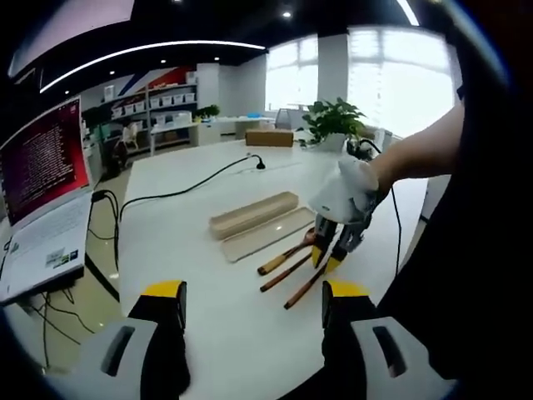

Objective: Arrange the utensils inside the cutlery case until each visible utensil rests in its matching compartment.

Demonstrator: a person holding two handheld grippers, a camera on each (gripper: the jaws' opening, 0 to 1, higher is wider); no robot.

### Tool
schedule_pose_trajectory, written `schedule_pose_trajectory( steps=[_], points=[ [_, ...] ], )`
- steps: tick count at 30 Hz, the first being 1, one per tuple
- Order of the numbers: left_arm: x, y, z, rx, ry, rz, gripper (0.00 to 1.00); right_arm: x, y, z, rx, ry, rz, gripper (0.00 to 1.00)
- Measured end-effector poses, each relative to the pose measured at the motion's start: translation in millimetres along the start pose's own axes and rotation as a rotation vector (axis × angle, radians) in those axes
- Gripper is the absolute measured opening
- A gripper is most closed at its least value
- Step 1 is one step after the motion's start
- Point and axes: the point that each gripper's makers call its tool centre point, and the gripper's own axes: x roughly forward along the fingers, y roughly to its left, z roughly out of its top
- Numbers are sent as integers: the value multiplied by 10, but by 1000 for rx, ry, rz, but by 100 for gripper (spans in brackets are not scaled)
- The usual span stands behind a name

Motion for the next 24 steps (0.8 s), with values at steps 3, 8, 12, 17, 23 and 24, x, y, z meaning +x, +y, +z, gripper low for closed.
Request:
schedule_pose_trajectory(
  steps=[3, 8, 12, 17, 23, 24],
  points=[
    [-23, 15, 18, -9, -8, 5, 68, 9, 19, 13, -22, 12, -2, 6],
    [-81, 53, 6, -11, -4, 19, 68, 18, 13, 27, -30, 51, -4, 6],
    [-116, 32, 67, -31, -13, 5, 67, 8, -41, 19, 17, 17, 9, 1],
    [-123, 89, 73, -23, -24, 17, 67, 6, -21, 28, 31, 15, 17, 1],
    [-119, 190, -98, -12, -3, 15, 66, 13, -22, 27, 33, 47, 18, 0],
    [-123, 204, -116, -7, -3, 19, 66, 10, -20, 24, 30, 51, 20, 0]
  ],
)
